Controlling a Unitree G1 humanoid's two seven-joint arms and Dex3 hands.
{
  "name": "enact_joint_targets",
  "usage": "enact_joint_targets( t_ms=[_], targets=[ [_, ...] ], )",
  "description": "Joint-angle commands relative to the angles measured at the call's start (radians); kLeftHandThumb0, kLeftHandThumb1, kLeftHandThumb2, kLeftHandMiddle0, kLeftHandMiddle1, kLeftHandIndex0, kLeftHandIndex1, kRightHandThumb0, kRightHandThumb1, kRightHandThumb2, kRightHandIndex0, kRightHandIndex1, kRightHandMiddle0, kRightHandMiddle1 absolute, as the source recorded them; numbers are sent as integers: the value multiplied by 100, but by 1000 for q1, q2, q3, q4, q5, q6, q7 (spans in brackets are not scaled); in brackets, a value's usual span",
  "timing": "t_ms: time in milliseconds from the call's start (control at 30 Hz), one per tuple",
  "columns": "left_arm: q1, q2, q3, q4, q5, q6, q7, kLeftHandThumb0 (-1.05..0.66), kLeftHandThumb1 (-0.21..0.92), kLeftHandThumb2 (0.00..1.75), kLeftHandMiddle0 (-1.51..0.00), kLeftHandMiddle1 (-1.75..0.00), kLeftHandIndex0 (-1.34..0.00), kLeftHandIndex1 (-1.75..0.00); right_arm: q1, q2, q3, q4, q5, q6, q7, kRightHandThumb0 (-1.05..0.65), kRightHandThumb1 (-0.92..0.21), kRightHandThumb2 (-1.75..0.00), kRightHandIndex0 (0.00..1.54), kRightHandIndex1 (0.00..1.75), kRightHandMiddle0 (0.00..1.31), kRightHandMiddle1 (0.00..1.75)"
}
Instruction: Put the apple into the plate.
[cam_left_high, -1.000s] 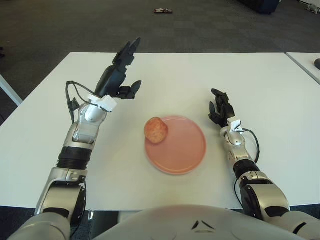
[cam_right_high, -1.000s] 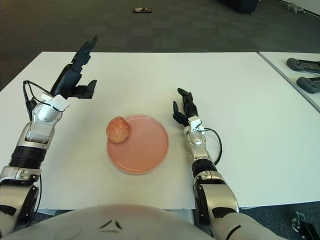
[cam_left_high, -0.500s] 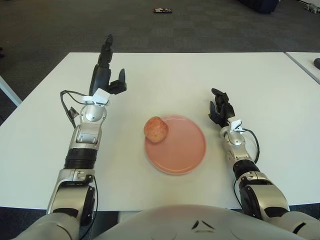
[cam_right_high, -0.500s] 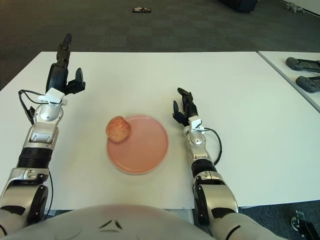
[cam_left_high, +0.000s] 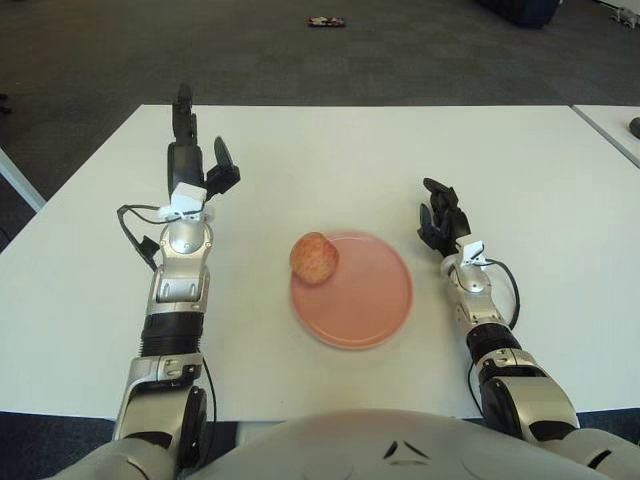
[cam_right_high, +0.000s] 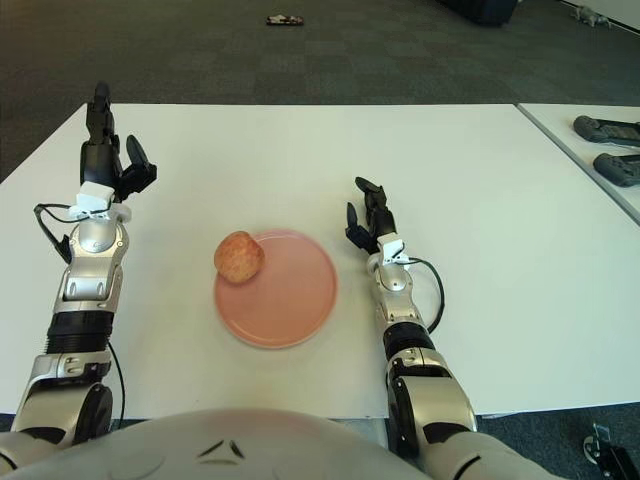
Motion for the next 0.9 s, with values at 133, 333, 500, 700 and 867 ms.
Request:
enact_joint_targets(
  t_ms=[133, 333, 500, 700, 867],
  targets=[
    [81, -51, -14, -11, 8, 25, 30, -88, 92, 103, 0, 0, 0, -13, 57, 13, 15, -6, -10, 55, -3, -77, -92, -78, 29, 2, 0, 57],
    [174, -73, -58, 5, 47, -6, 37, -90, 92, 102, 0, 0, 0, -13, 73, 20, 27, -47, -22, 76, -18, -76, -92, -78, 28, 1, 0, 59],
    [231, -50, -88, 81, 70, -51, 17, -91, 92, 103, 0, 0, 0, -12, 85, 24, 32, -80, -25, 98, -22, -76, -92, -78, 29, 1, 0, 59],
    [253, -30, -102, 138, 82, -58, -1, -91, 92, 104, 0, 0, 0, -9, 100, 26, 35, -116, -26, 120, -20, -77, -92, -79, 29, 2, 0, 61],
    [258, -29, -113, 152, 77, -31, -20, -92, 92, 103, 0, 0, 0, -8, 113, 31, 40, -146, -29, 140, -22, -77, -92, -79, 29, 1, 0, 62]
  ],
)
